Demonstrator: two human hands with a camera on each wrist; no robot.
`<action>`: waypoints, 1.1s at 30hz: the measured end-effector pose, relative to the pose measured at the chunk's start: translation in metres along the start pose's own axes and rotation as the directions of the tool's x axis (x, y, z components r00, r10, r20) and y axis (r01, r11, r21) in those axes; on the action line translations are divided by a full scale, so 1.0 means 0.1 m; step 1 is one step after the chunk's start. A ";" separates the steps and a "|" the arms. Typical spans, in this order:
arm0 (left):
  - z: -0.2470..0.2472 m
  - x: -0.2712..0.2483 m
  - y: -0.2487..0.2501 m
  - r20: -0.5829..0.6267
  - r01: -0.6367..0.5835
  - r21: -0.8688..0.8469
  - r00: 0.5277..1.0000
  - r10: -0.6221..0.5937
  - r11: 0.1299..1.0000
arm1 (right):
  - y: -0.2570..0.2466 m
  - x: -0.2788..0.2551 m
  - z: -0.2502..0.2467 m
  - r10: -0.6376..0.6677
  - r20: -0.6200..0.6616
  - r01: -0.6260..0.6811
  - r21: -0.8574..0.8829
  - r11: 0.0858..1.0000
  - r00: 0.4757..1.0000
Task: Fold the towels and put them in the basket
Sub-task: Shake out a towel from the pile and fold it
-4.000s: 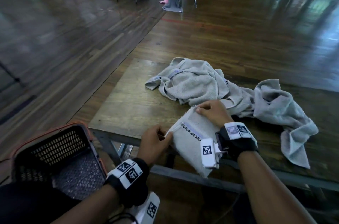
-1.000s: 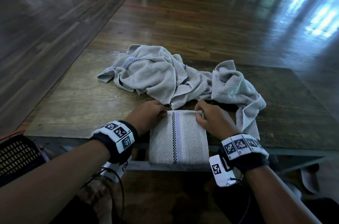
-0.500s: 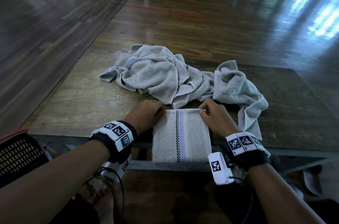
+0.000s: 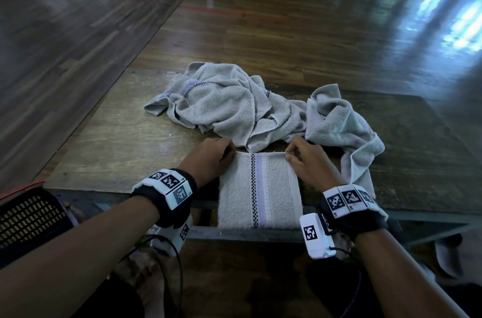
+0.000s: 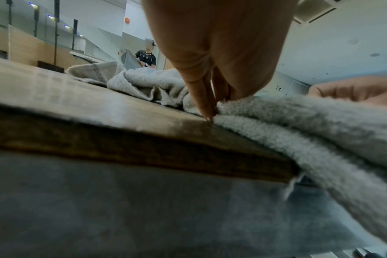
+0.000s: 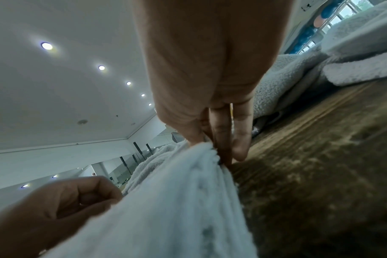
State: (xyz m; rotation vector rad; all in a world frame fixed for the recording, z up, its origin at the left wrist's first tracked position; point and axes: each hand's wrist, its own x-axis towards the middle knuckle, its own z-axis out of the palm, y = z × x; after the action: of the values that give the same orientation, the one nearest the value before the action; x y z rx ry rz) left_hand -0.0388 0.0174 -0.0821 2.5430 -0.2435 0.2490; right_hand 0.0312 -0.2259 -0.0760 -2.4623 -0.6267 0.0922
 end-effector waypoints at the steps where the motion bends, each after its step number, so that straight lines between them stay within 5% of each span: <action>1: 0.00 0.00 -0.01 -0.004 0.004 -0.007 1.000 -0.004 1.000 | 0.00 0.01 0.00 0.005 0.002 -0.005 -0.010 1.000 1.000; 7: 0.04 0.01 -0.03 0.035 0.026 0.070 0.999 -0.028 0.997 | -0.03 0.03 -0.01 0.035 0.036 -0.032 -0.074 0.997 0.999; 13: 0.02 0.01 0.07 0.006 0.020 0.358 1.000 -0.023 0.934 | -0.09 0.02 0.06 -0.040 -0.001 0.038 -0.253 0.967 0.999; 16: 0.07 -0.04 0.27 0.074 -0.152 0.322 0.988 0.136 0.934 | -0.14 -0.02 0.07 -0.112 -0.024 0.090 -0.448 0.889 0.993; 19: 0.27 -0.18 0.45 0.168 -0.144 0.347 0.982 0.089 0.927 | -0.26 -0.12 0.13 -0.130 0.025 0.117 -0.622 0.774 0.991; 27: 0.46 -0.19 0.40 0.164 0.064 0.384 0.977 -0.136 0.921 | -0.36 -0.28 0.36 0.202 0.094 -0.158 -0.349 0.924 0.975; 33: 0.46 -0.11 0.28 0.210 0.142 0.356 0.951 -0.227 0.924 | -0.23 -0.28 0.38 0.270 0.139 -0.220 -0.293 0.930 0.953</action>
State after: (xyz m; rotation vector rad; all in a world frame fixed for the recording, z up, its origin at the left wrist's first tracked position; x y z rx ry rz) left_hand -0.0503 -0.0303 -0.1080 2.9167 -0.0525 -0.1160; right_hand -0.0108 -0.2022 -0.0960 -2.8168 -0.4217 0.3492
